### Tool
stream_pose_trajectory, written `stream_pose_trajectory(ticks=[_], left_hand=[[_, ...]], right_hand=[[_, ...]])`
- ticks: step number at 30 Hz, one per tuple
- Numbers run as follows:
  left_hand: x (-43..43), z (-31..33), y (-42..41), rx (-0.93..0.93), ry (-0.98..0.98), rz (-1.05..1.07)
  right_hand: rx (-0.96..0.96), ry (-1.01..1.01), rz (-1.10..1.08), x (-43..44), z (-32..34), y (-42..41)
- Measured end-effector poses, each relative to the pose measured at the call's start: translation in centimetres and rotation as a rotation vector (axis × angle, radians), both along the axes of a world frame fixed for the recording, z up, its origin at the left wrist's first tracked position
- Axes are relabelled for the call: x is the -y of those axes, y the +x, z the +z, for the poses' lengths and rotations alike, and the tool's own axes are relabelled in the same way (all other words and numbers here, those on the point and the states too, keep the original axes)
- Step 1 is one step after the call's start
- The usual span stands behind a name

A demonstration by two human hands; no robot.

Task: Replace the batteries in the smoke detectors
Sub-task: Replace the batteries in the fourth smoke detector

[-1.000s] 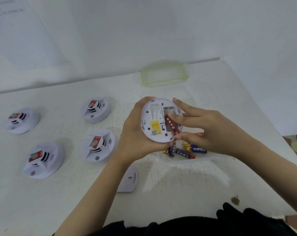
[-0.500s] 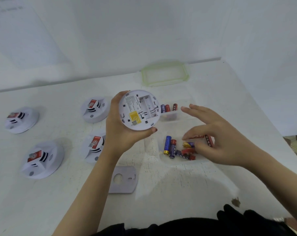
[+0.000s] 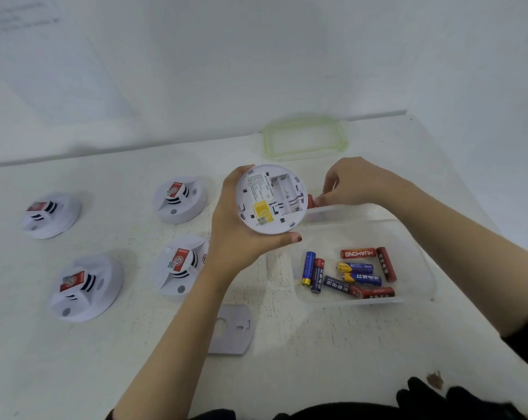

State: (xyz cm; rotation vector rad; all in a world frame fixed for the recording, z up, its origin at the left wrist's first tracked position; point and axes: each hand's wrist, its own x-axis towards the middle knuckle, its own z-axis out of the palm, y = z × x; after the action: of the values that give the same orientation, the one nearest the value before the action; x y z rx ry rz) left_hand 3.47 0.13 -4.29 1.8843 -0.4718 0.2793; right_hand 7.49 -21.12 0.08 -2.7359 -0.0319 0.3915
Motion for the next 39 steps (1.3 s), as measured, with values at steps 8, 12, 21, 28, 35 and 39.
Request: stream_pose_trajectory(ticks=[8, 12, 21, 28, 35, 39], left_hand=[[0.2, -0.4, 0.5, -0.012, 0.013, -0.017], [0.1, -0.4, 0.6, -0.015, 0.014, -0.022], [0.3, -0.4, 0.3, -0.004, 0.012, -0.041], [0.5, -0.1, -0.3, 0.004, -0.001, -0.067], [0.4, -0.3, -1.0, 0.002, -0.005, -0.091], [0.5, 0.0, -1.2, 0.031, -0.004, -0.094]], right_hand=[[0.054, 0.313, -0.112, -0.7, -0.7, 0.2], [0.196, 0.549, -0.194, -0.4, 0.0, -0.9], [0.307, 0.715, 0.005, -1.0, 3.3, -4.2], [0.252, 0.484, 0.152, -2.0, 3.4, -5.4], [0.502, 0.451, 0.171, -2.2, 2.7, -5.3], [0.606, 0.402, 0.209, -2.5, 1.6, -5.6]])
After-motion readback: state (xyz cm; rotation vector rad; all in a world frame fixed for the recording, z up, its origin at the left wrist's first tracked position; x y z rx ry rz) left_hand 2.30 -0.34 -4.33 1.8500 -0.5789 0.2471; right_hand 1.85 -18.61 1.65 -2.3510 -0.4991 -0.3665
